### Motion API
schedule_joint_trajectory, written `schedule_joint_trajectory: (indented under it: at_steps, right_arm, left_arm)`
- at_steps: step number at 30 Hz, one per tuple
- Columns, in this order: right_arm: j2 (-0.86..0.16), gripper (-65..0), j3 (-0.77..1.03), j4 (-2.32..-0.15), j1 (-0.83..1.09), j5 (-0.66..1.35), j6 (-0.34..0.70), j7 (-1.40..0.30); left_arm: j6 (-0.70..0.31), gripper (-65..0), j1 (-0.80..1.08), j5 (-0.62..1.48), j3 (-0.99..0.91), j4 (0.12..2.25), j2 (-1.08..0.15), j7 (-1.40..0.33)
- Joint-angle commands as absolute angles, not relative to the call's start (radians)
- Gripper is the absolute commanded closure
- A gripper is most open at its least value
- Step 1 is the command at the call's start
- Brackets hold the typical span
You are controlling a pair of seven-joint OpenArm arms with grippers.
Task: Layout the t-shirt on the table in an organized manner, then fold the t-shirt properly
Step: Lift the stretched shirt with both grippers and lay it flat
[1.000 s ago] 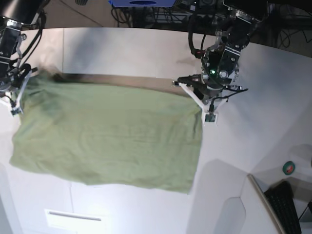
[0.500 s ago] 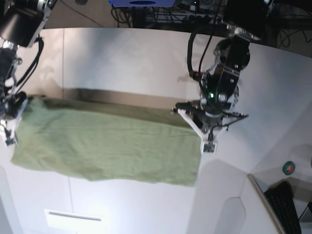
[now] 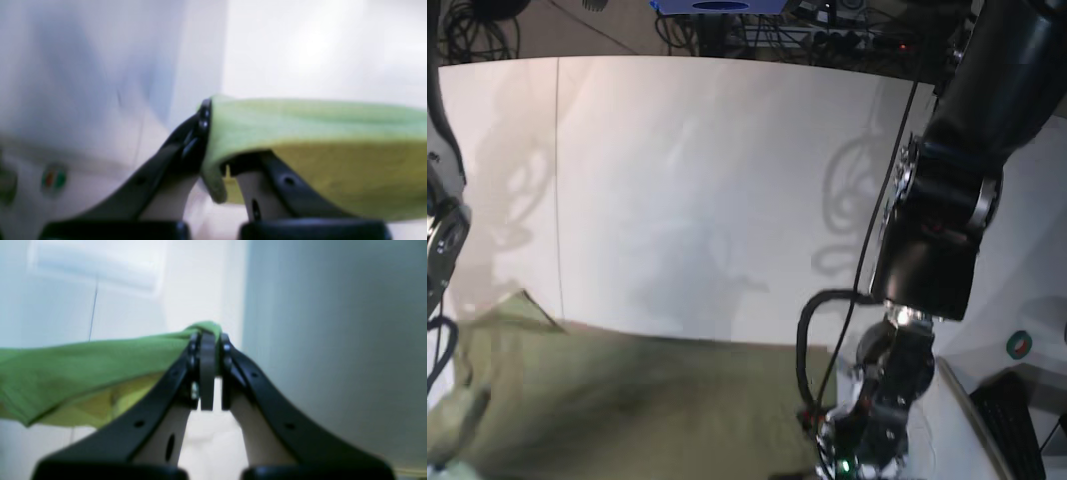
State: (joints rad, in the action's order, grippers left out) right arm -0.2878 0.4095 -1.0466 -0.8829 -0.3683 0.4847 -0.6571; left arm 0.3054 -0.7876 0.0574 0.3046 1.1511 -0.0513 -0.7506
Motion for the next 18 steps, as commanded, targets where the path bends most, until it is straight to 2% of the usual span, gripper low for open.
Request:
schedule_joint_trajectory:
  at_steps: [1, 3, 5, 9, 14, 18]
  right_arm:
    - [-0.315, 0.0, 0.410, -1.109, -0.949, -0.369, 0.472, -0.628]
    - [-0.334, 0.0, 0.410, -1.219, -0.969, -0.369, 0.472, -0.650]
    - [-0.344, 0.0, 0.412, -1.362, -0.957, -0.369, 0.472, -0.751]
    - [-0.351, 0.0, 0.412, -1.575, -0.765, -0.363, 0.472, -0.903]
    - [-0.298, 0.0, 0.421, -1.577, -0.496, -0.361, 0.472, -0.886]
    - [-0.217, 0.0, 0.479, -1.478, -0.305, -0.361, 0.472, -0.750]
  left_arm:
    - [0.317, 0.0, -0.852, 0.036, 0.268, 1.194, -0.053, -0.723]
    - [0.317, 0.0, -0.891, 0.039, 0.203, 1.267, -0.051, -0.722]
    - [0.317, 0.0, -0.901, 0.087, 0.168, 1.343, -0.050, -0.727]
    - [0.317, 0.0, -0.808, 0.246, 0.173, 1.372, -0.088, -0.720]
    - [0.317, 0.0, -0.599, 0.268, 0.174, 1.383, -0.090, -0.694]
    - [0.317, 0.0, -0.418, 0.268, 0.183, 1.376, -0.117, -0.694]
